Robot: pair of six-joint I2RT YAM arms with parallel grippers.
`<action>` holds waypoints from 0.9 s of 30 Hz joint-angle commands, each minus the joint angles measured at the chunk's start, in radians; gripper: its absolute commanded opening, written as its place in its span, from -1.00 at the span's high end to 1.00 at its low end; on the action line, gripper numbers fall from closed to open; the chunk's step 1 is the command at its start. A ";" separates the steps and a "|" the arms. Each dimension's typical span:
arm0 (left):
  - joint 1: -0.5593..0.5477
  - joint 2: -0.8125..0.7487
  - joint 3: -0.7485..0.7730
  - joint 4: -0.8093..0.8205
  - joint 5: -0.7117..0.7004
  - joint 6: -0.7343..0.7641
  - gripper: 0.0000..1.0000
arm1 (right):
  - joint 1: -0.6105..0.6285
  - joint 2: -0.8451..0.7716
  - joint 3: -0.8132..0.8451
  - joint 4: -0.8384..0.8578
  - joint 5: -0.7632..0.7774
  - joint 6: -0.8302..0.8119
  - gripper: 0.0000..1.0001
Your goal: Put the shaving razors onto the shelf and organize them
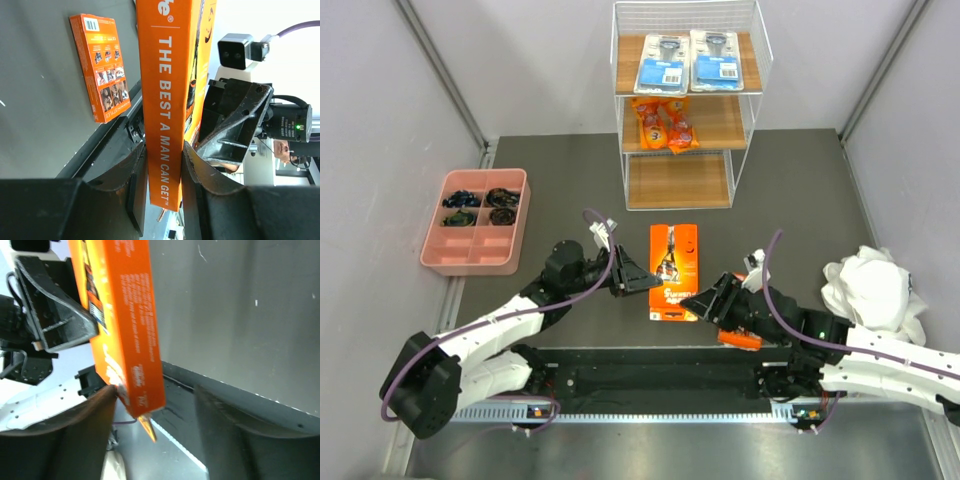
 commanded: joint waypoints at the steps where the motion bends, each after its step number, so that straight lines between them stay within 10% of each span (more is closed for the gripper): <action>1: 0.004 -0.003 -0.010 0.111 0.029 -0.018 1.00 | -0.006 0.011 -0.010 0.090 0.007 -0.002 -0.02; 16: 0.004 -0.014 -0.021 0.111 0.012 -0.018 0.99 | -0.006 0.050 -0.016 0.142 -0.012 0.003 0.84; 23: 0.004 -0.025 -0.030 0.098 0.000 -0.009 0.48 | -0.006 0.041 -0.018 0.133 -0.012 0.004 1.00; 27: 0.004 -0.030 -0.030 0.083 -0.002 0.007 -0.16 | -0.006 0.038 -0.019 0.131 -0.012 0.003 1.00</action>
